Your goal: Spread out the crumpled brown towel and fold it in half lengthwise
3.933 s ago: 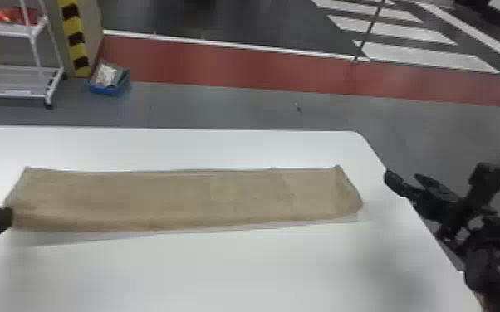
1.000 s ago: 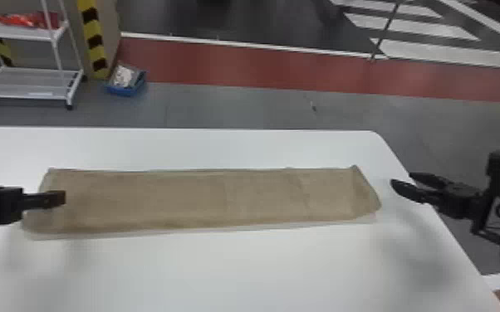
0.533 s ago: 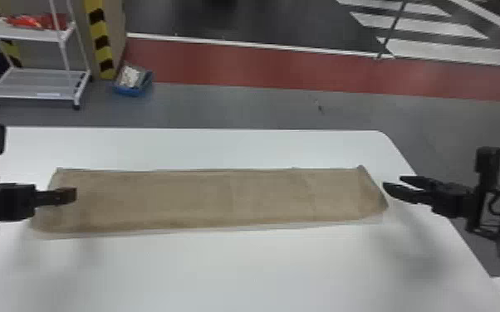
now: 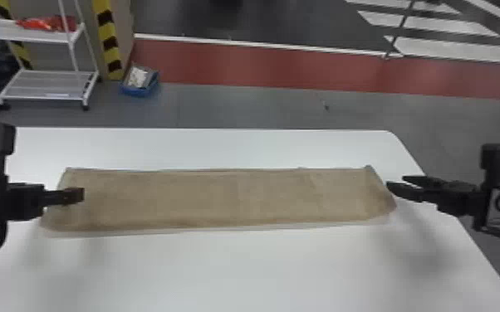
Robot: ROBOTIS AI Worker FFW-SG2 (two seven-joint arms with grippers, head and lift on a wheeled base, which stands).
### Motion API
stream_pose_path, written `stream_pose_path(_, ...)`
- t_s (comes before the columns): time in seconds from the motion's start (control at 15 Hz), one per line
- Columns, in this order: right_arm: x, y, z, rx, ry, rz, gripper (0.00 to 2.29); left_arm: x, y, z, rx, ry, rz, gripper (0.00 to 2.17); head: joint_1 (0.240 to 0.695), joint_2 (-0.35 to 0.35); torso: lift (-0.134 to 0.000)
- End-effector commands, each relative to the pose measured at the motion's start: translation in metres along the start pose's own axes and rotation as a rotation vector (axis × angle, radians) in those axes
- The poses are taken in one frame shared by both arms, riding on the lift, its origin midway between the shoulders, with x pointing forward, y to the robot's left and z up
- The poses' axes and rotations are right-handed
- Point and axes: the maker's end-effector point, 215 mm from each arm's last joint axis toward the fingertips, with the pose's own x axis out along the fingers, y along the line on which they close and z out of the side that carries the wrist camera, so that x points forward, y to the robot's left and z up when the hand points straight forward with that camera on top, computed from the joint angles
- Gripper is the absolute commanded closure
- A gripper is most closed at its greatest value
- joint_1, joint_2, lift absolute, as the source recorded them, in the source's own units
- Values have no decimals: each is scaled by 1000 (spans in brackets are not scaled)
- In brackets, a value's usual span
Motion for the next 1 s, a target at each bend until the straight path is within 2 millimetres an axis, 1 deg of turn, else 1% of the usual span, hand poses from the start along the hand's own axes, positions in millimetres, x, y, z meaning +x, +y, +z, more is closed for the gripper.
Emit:
stream_pose_path(0.0, -1, 1, 0, -5, -1, 6, 323, 0, -1, 0, 0, -1, -1, 198, 695, -165, -124)
stream_pose_path(0.33, -5, -3, 0, -26, -13, 4, 323, 1, -5, -2, -2, 0, -8, 198, 695, -169, -124)
stream_pose_path(0.47, -5, -3, 1, -32, -17, 5, 323, -1, -6, 2, 0, -9, -10, 198, 695, -172, -124)
stream_pose_path(0.67, -6, -3, 5, -38, -34, 5, 323, -3, -7, 1, 2, -12, -11, 198, 695, -175, -124)
stream_pose_path(0.93, -6, -1, 10, -70, -53, 6, 323, -5, -3, 3, 0, -26, -6, 198, 695, -176, -124)
